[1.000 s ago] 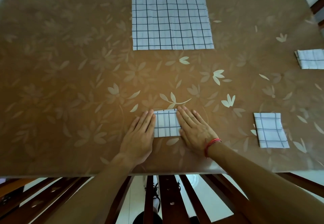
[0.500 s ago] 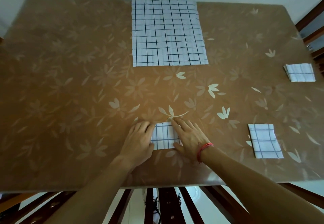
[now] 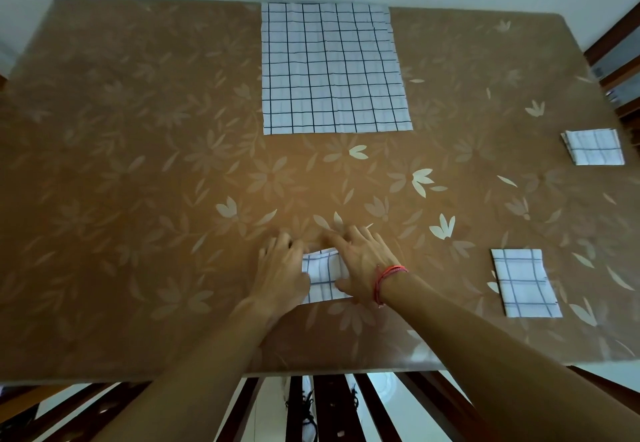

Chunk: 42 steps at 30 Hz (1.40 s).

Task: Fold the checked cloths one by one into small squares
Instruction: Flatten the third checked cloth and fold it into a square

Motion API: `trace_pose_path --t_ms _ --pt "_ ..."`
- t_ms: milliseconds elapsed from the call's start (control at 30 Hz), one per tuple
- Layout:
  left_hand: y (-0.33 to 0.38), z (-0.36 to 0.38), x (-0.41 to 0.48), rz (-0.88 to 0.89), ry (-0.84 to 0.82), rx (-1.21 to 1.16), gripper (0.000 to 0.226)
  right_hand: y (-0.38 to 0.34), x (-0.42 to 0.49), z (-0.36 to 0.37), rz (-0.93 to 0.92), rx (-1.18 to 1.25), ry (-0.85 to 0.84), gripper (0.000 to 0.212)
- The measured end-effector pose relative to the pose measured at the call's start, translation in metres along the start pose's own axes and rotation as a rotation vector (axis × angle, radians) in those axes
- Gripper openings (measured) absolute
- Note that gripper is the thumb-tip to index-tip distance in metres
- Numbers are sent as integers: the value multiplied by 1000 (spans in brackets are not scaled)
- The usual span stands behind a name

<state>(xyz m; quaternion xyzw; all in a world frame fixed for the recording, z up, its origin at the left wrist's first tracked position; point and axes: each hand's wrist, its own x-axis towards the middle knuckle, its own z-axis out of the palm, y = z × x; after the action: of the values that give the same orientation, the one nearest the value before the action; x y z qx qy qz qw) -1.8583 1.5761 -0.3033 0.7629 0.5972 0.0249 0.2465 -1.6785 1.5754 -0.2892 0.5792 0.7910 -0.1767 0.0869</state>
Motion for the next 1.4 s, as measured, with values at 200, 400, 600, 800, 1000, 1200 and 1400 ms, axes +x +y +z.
trace_pose_path --t_ms 200,400,600,800,1000,1200,1400 --pt "6 -8 -13 -88 19 -353 19 -6 -5 -8 -21 27 69 45" --pt "16 -21 -26 -97 81 -497 31 -13 -19 -22 -108 2 239 10" --pt "24 -40 -38 -198 176 -777 27 42 -10 62 240 210 -65 8" --pt "31 -56 -57 -409 180 -1054 26 -11 -60 -44 359 671 284 22" --pt "34 -66 -75 -409 126 -1238 10 -29 -87 -57 399 925 301 13" --pt "22 -69 -88 -423 108 -1249 14 -54 -95 -59 392 1245 229 17" --pt "5 -68 -92 -425 180 -1082 15 -69 -82 -46 477 1143 204 18"
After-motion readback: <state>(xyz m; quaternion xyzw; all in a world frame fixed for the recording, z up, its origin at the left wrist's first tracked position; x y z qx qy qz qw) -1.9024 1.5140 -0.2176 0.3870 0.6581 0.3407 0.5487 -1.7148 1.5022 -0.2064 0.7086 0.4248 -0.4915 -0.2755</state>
